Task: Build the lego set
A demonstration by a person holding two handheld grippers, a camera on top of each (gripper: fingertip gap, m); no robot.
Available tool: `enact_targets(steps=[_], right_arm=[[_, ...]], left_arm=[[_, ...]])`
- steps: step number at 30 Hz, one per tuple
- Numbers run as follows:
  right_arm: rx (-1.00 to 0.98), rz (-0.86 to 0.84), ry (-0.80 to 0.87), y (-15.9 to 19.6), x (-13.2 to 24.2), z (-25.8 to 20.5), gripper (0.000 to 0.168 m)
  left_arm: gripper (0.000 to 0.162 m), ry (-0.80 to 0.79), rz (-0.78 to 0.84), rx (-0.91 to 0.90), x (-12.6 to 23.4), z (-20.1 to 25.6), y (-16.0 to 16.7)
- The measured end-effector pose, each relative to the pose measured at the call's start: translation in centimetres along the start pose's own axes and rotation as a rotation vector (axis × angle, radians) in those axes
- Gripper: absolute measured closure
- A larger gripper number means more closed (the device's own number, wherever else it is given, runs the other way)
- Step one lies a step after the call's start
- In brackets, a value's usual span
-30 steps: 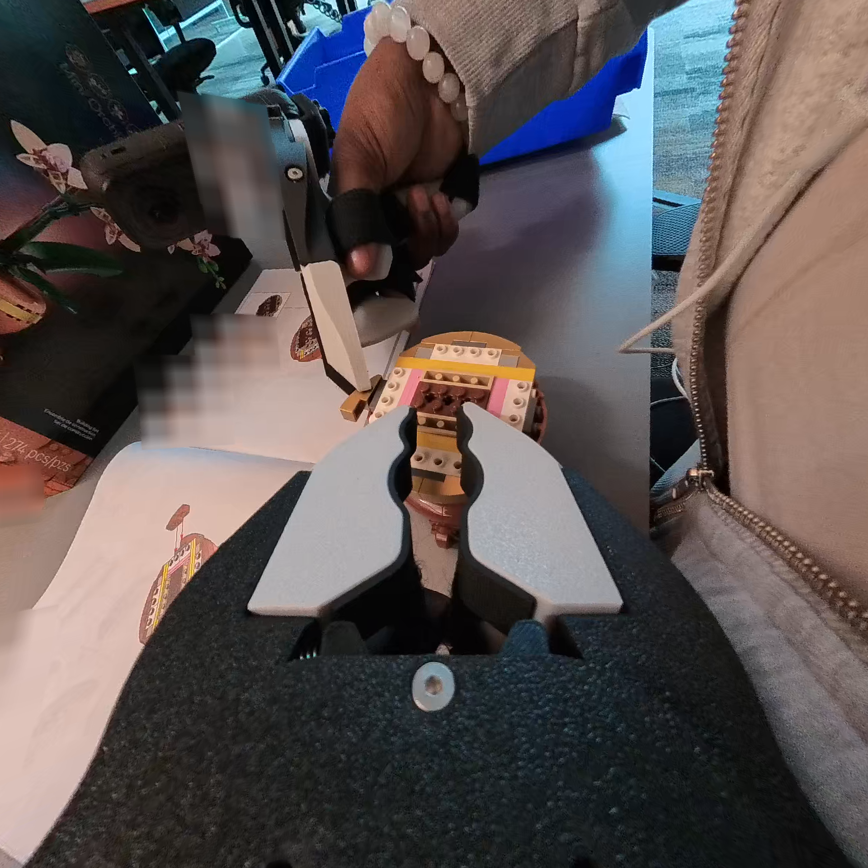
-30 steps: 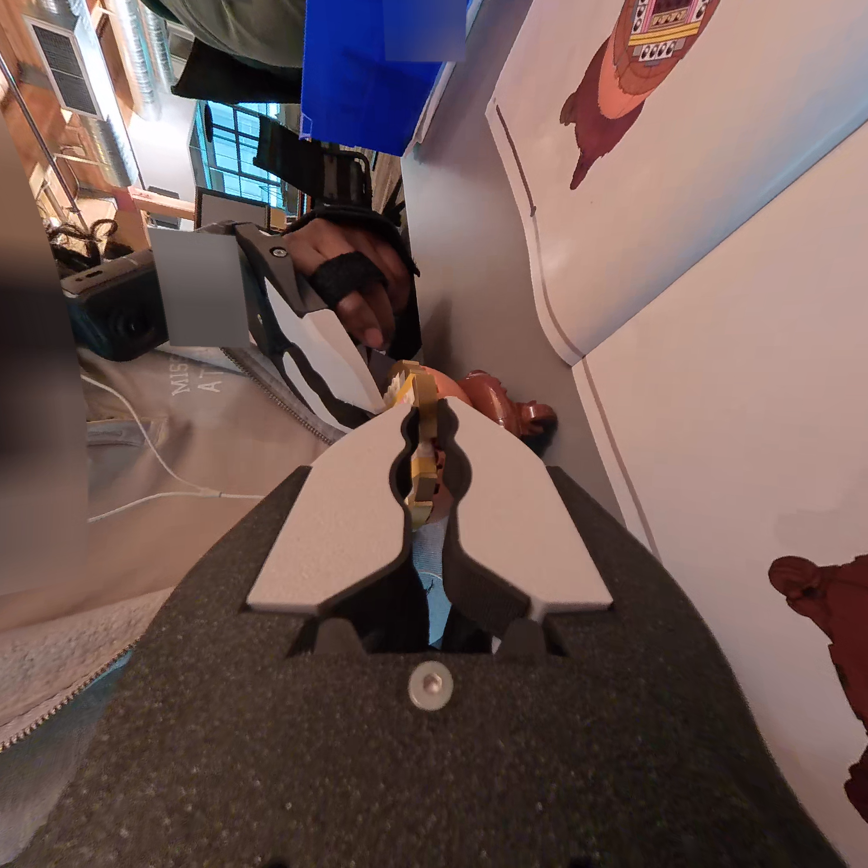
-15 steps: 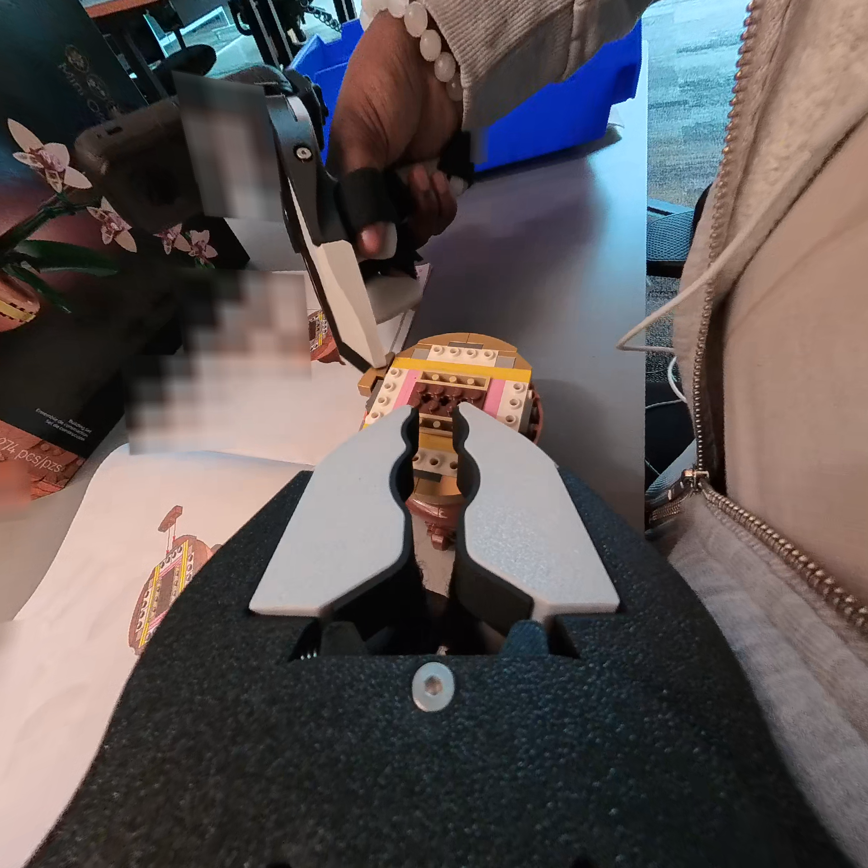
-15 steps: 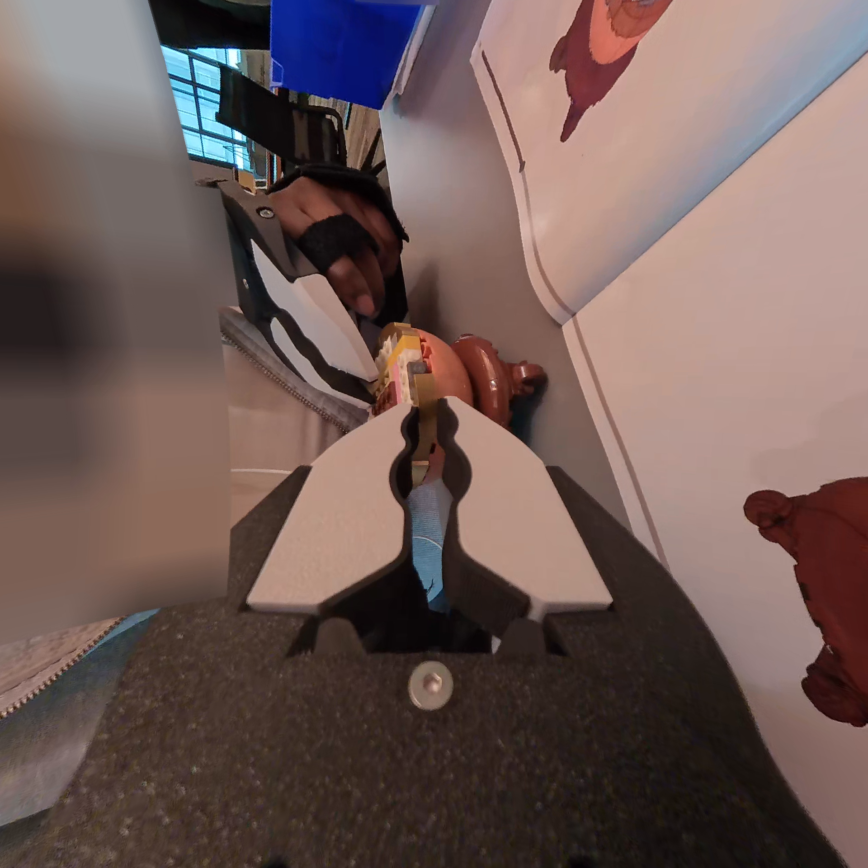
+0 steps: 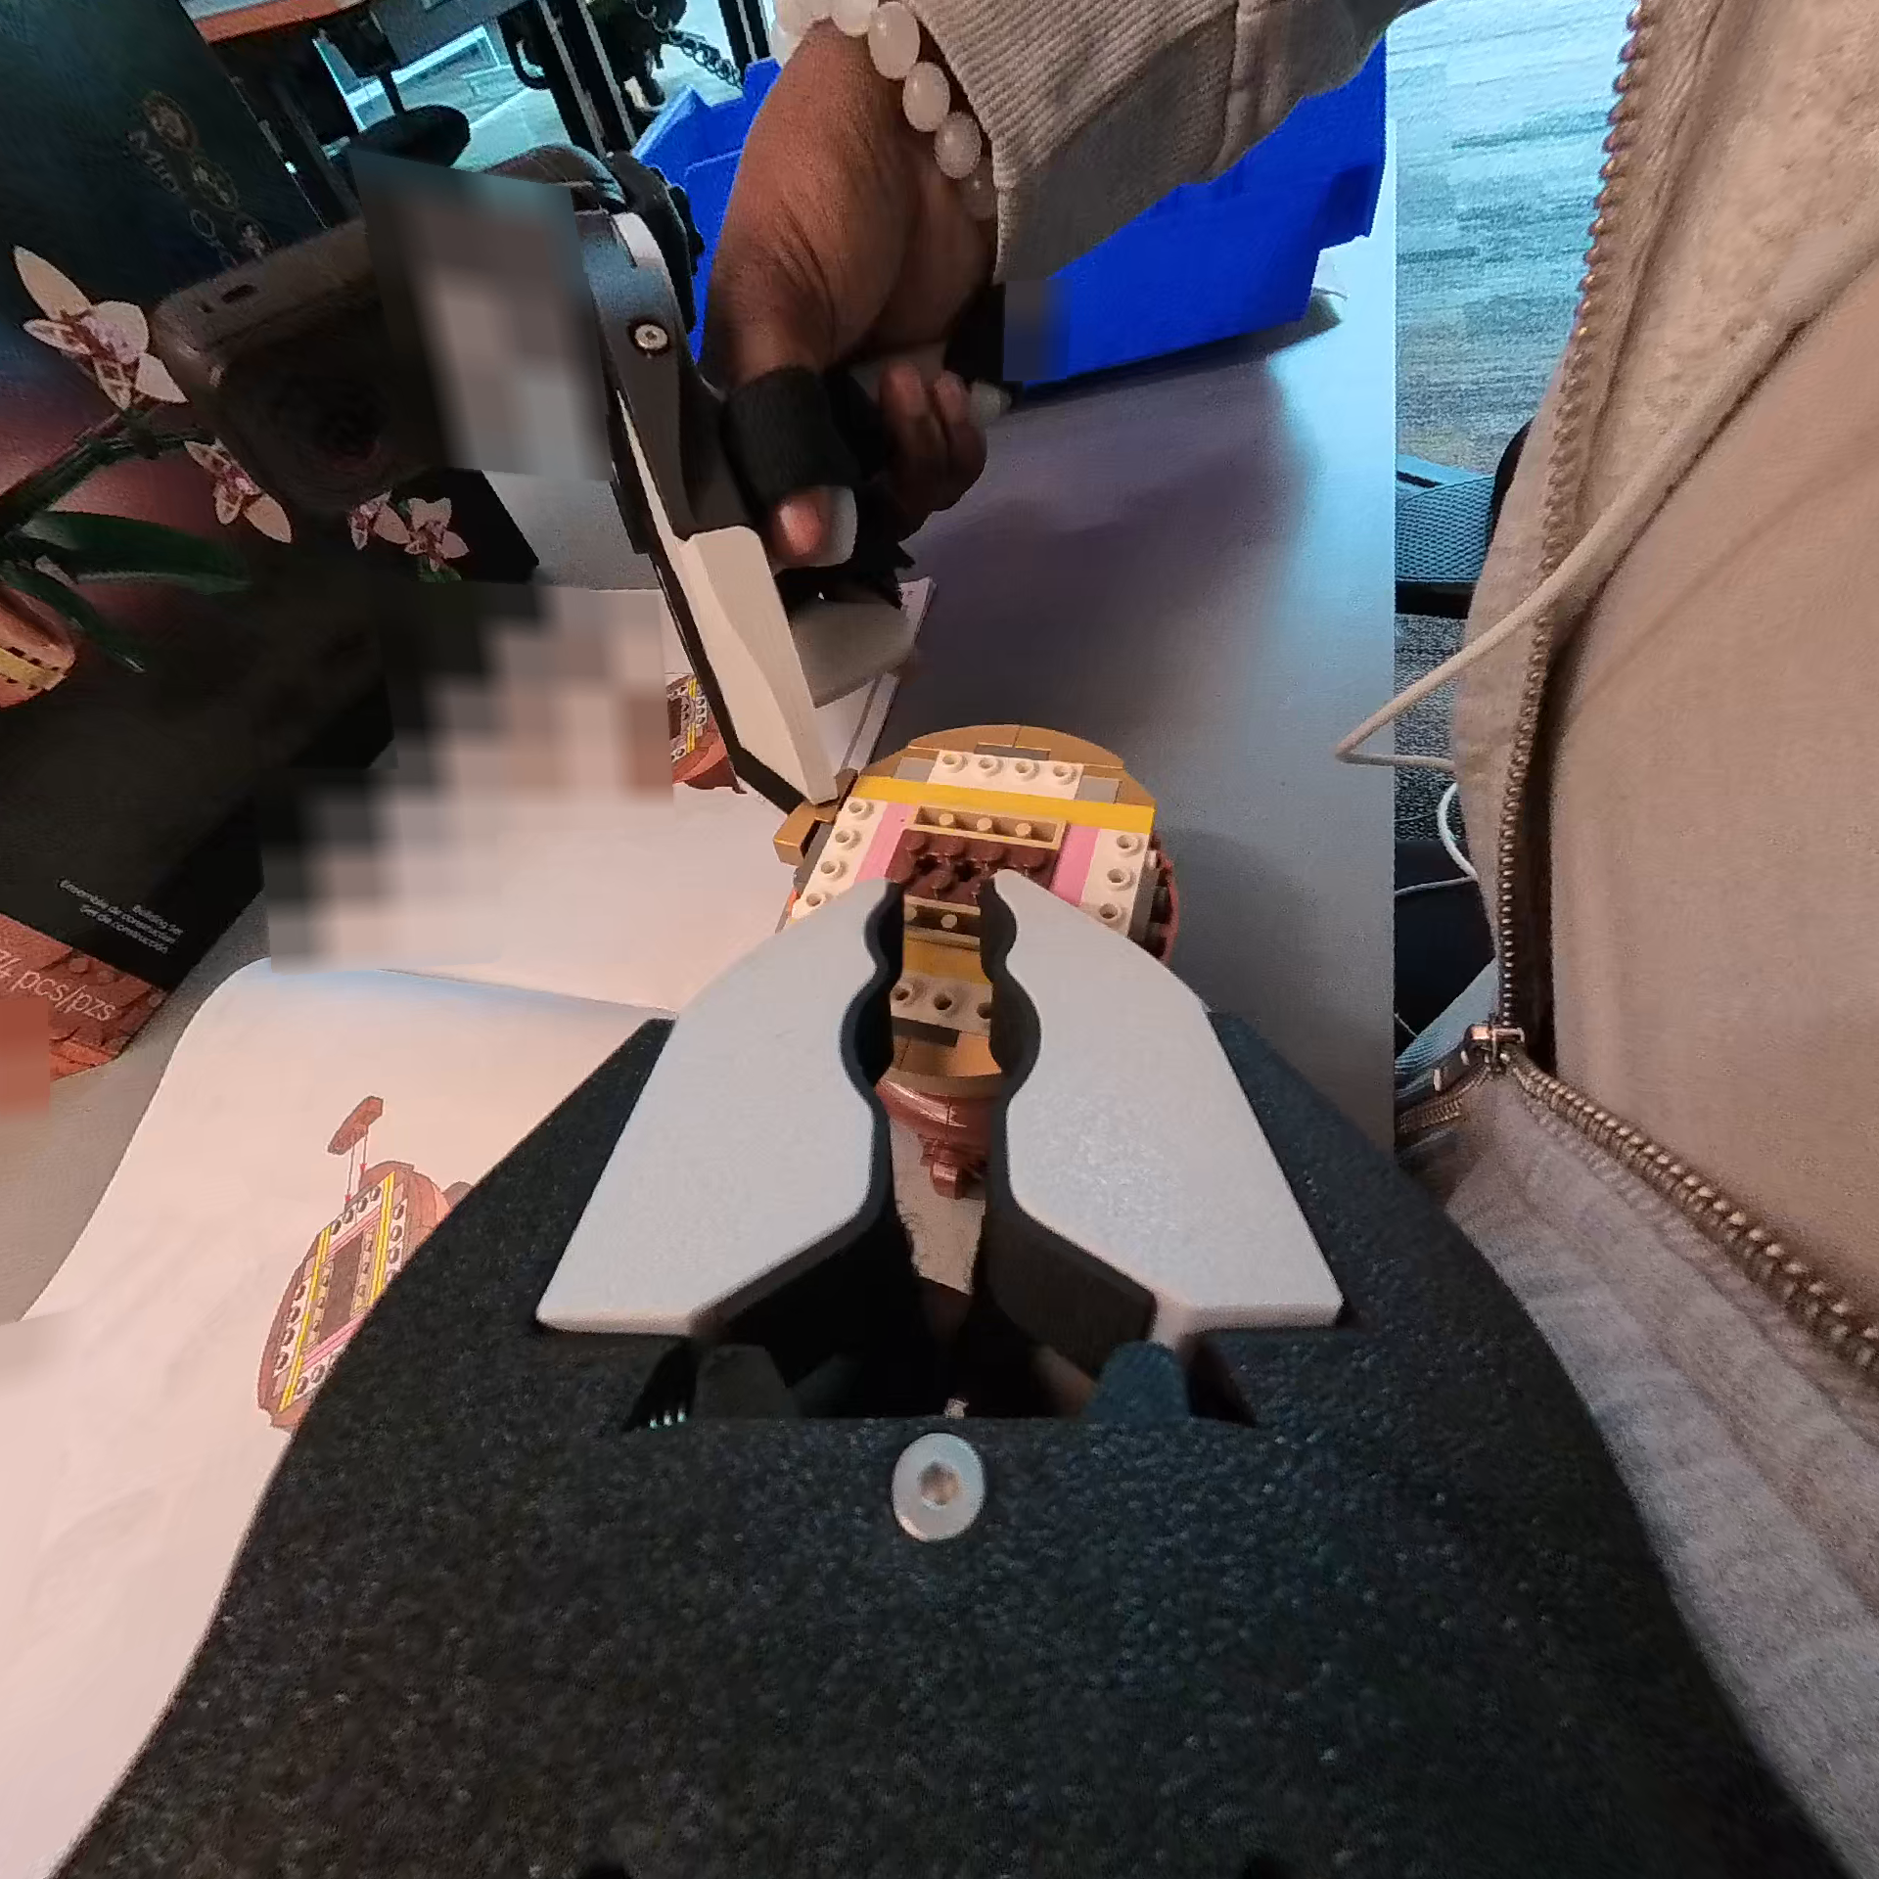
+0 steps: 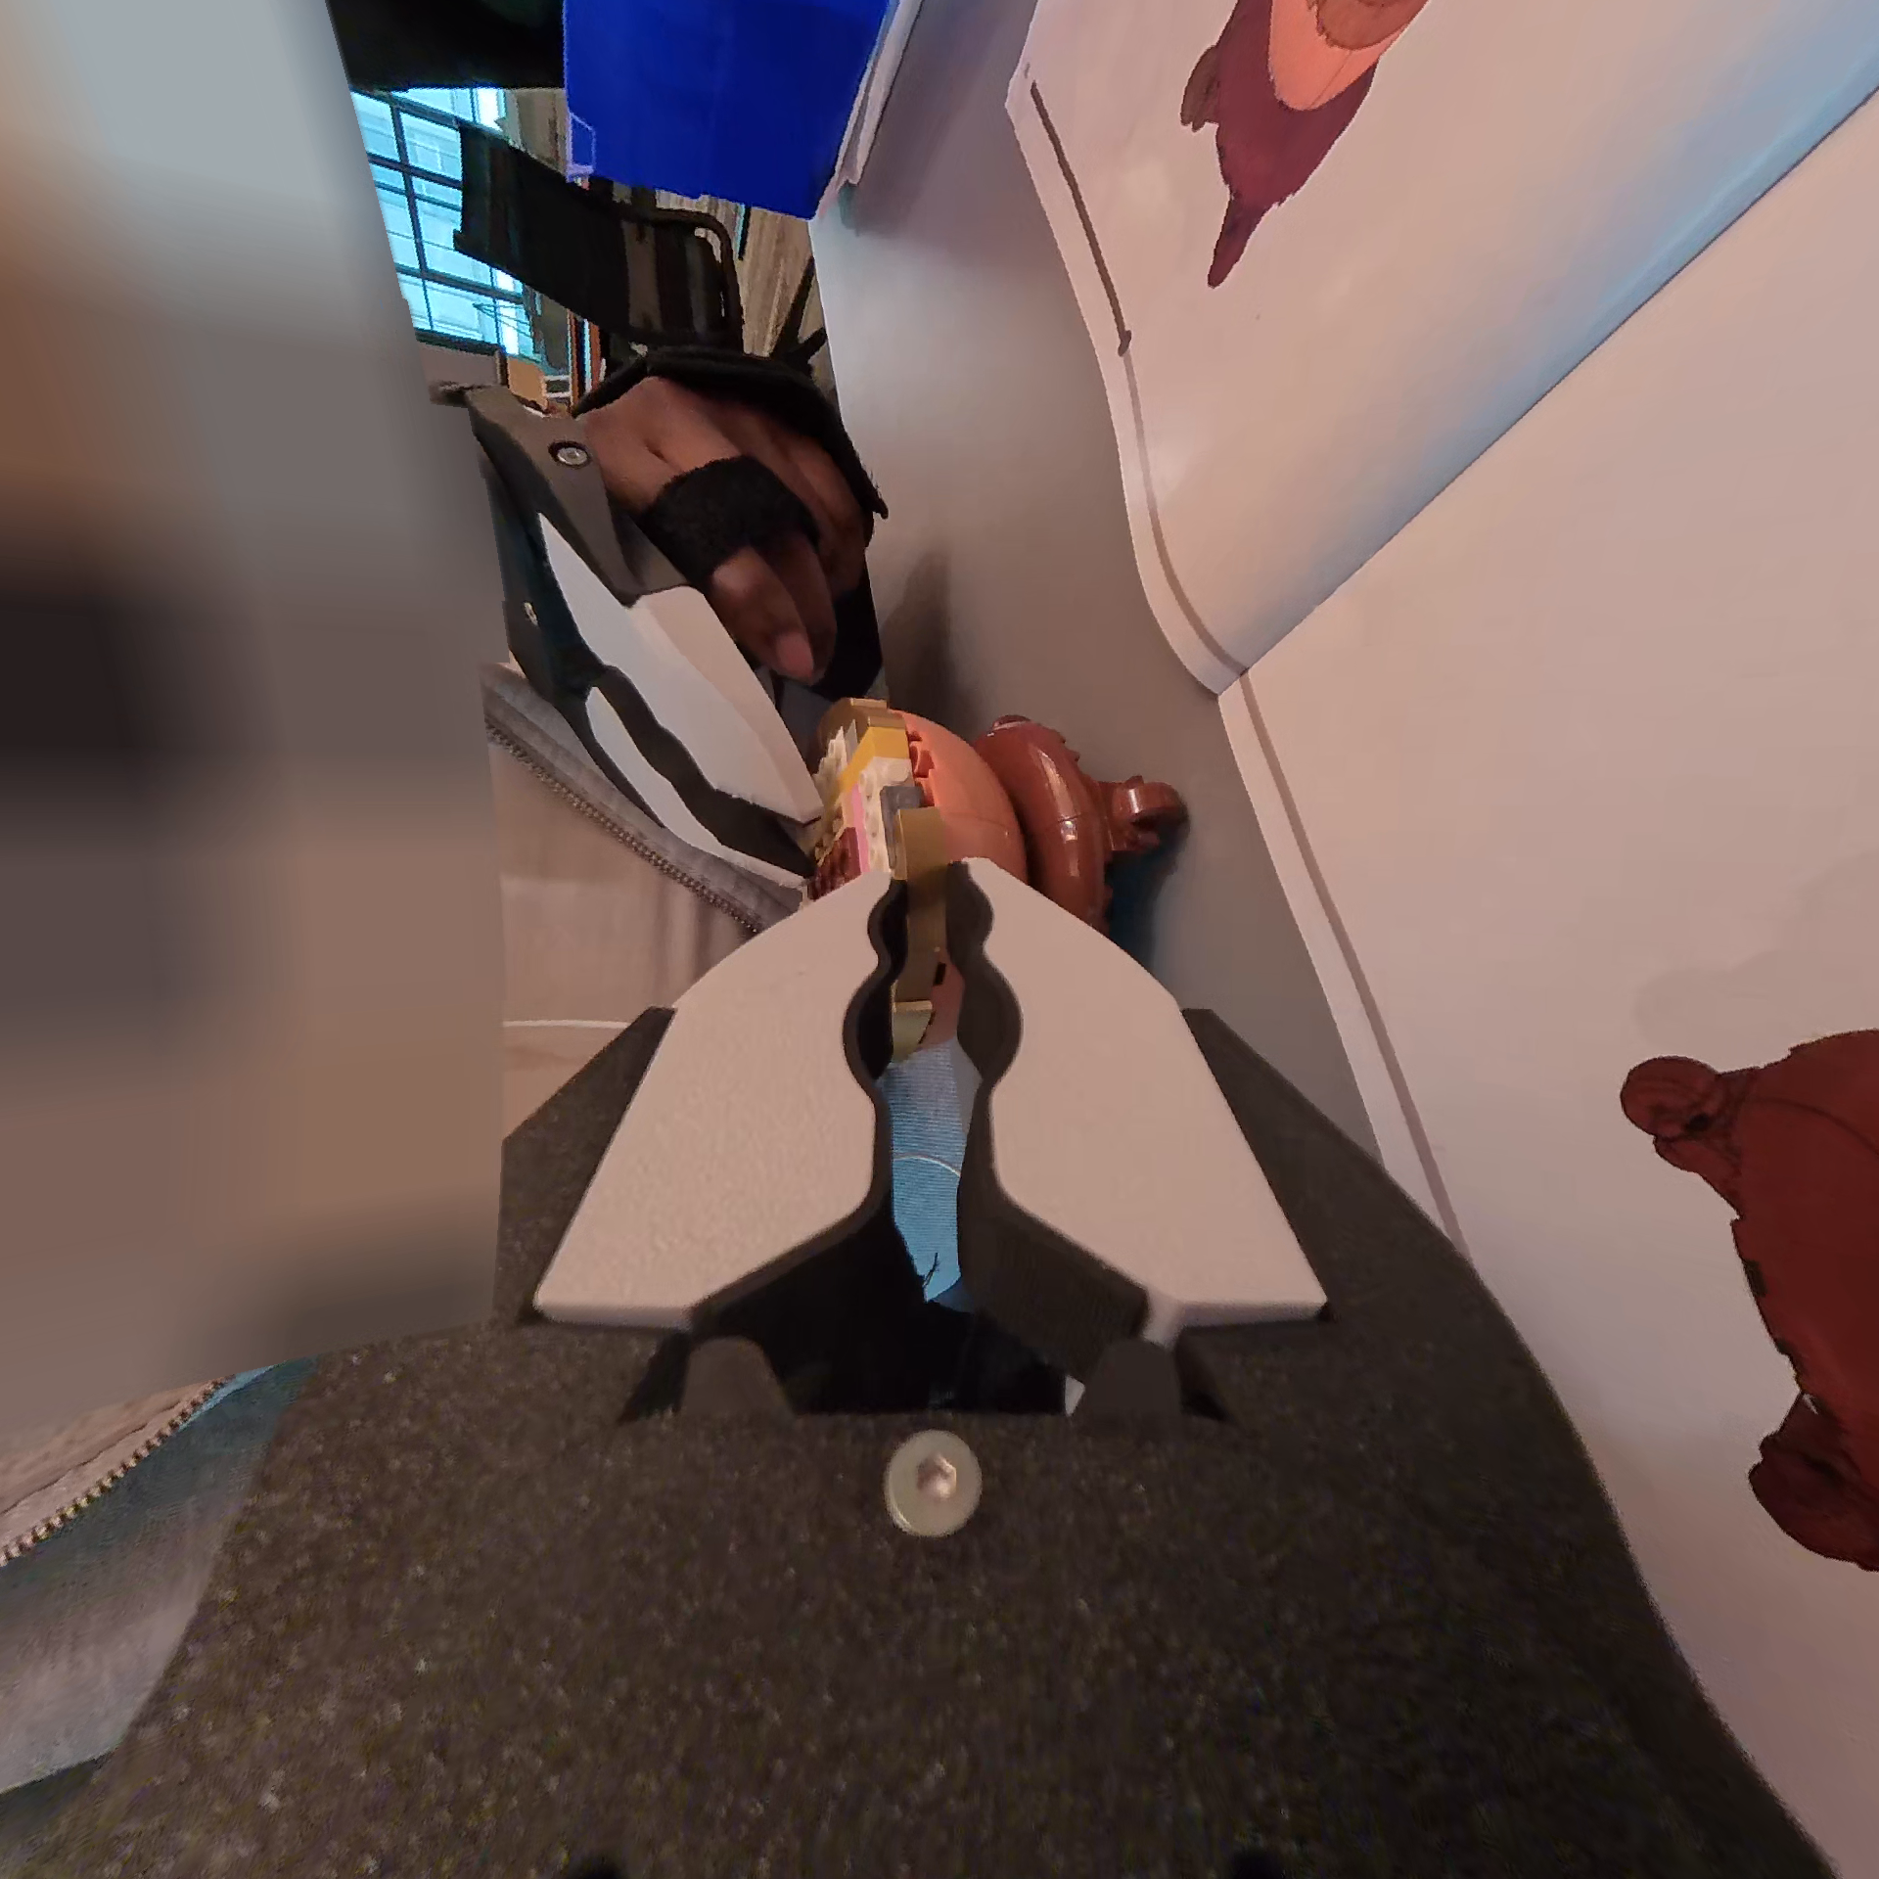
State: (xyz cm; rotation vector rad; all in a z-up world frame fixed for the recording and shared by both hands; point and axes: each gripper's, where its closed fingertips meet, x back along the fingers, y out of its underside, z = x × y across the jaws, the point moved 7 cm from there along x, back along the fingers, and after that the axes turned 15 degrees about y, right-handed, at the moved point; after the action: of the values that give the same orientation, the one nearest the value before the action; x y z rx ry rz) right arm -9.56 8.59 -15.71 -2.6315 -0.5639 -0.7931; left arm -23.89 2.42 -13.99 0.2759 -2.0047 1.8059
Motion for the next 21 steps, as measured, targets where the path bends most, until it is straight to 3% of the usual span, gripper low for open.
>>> enact_targets(steps=[3,8,16,21], right_arm=[[0.003,0.003,-0.002,0.0,0.0,0.0,0.161],[0.011,0.003,-0.007,0.1,-0.1,-0.2,0.161],[-0.023,0.022,-0.066,0.4,-0.3,0.2,0.161],[-0.021,0.029,-0.081,0.5,-0.3,0.3,0.161]], left_arm=[[0.136,-0.037,-0.007,-0.002,0.2,-0.5,-0.1],[0.078,-0.031,-0.052,-0.046,0.7,-2.0,-0.4],[0.076,0.358,-0.029,0.013,-0.2,-2.9,-0.6],[0.087,0.522,0.035,0.035,-0.5,-3.6,-0.4]])
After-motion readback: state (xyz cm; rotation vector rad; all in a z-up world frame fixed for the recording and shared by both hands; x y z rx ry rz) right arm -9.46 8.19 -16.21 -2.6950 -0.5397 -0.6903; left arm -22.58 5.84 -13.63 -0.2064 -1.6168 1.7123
